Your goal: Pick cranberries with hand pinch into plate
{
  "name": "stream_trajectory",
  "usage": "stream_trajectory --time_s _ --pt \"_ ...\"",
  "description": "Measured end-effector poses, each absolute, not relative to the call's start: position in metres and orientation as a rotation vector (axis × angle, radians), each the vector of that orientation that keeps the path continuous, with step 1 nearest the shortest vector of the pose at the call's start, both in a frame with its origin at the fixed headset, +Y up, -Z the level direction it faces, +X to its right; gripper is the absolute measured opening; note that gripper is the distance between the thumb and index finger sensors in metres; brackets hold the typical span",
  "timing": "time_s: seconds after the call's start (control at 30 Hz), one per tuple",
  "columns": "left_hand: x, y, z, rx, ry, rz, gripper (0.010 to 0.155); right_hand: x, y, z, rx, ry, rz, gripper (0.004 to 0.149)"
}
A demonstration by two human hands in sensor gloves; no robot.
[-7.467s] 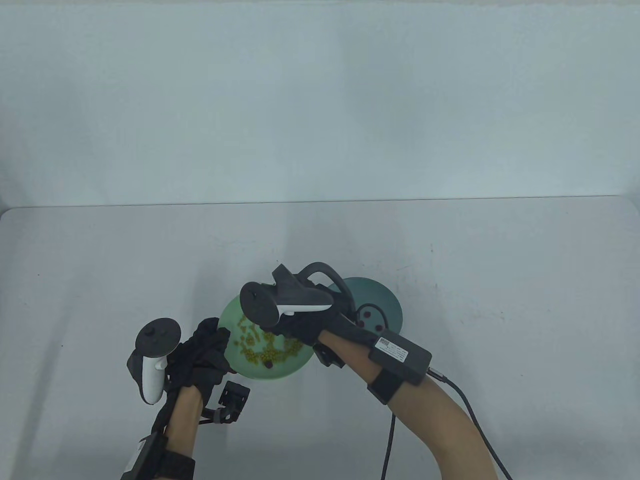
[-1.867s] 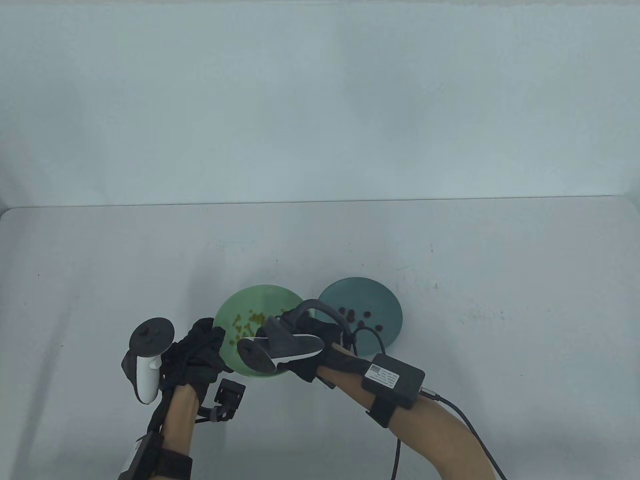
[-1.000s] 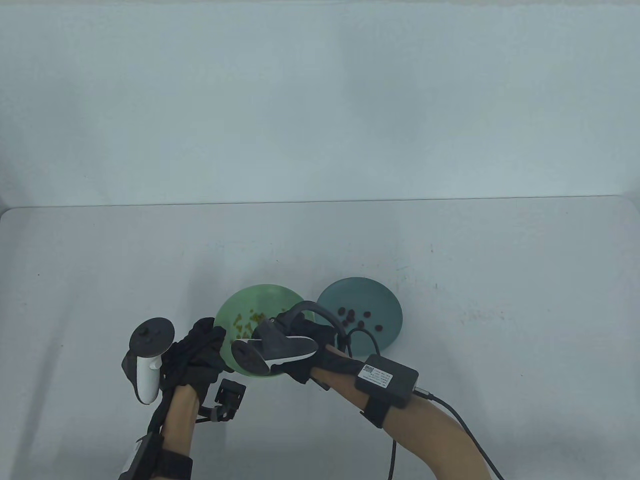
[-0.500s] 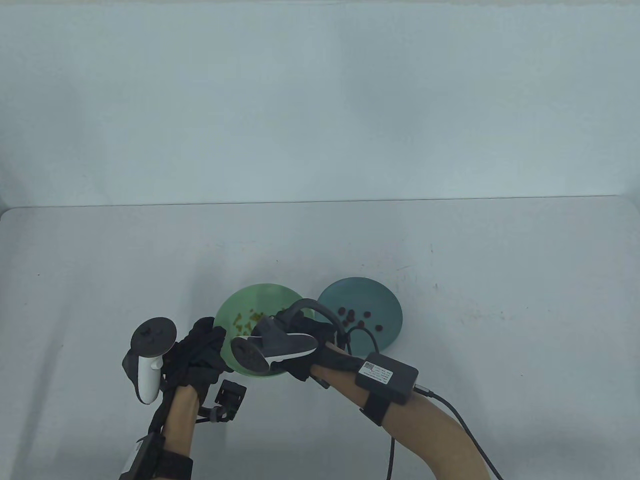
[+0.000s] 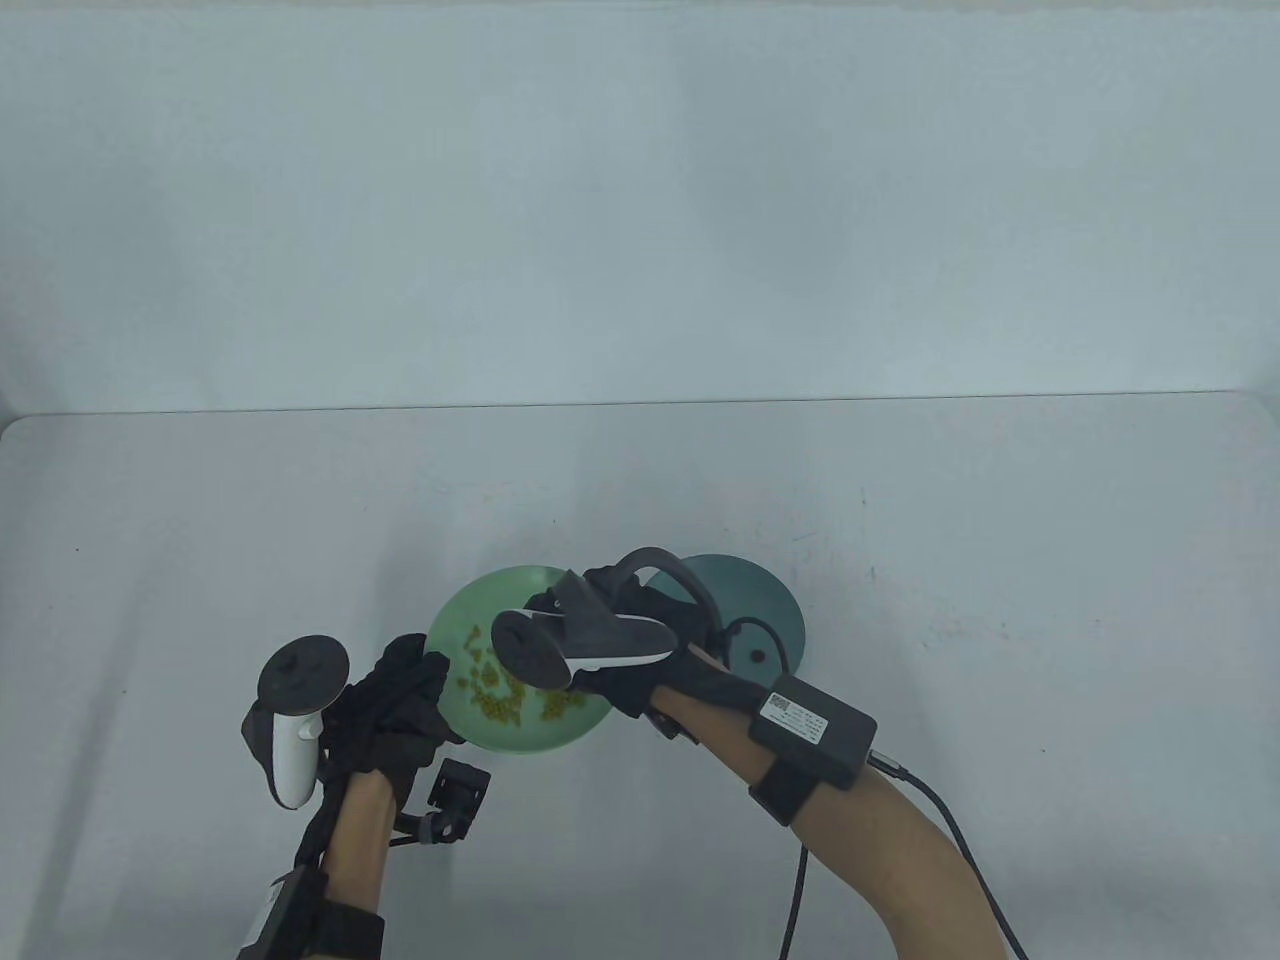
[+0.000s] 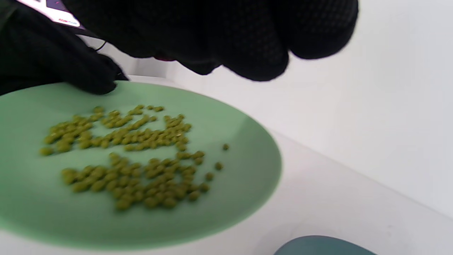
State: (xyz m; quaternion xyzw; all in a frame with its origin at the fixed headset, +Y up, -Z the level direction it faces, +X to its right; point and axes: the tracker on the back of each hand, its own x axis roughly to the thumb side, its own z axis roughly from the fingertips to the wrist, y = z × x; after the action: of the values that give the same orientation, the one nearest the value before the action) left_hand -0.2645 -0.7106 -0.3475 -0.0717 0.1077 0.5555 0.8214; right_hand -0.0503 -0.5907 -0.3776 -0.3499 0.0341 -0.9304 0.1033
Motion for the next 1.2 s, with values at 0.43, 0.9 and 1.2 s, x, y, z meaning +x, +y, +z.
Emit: stream_trajectory --time_s 0.43,0.9,1.2 --pt "-0.266 -0.710 -0.347 -0.147 0.231 1.188 0.052 0.022 -0.598 -0.438 -0.676 0.020 -2.892 0.055" --pt "-0.268 -0.709 -0.347 -0.146 0.242 1.184 0.052 0.077 -0.680 -0.490 -0.322 -0.258 -3.013 0.054" --pt "-0.270 -0.708 -0.347 -0.139 0.245 1.194 0.052 0.082 -0.711 -0.500 -0.224 -0.340 -3.004 0.053"
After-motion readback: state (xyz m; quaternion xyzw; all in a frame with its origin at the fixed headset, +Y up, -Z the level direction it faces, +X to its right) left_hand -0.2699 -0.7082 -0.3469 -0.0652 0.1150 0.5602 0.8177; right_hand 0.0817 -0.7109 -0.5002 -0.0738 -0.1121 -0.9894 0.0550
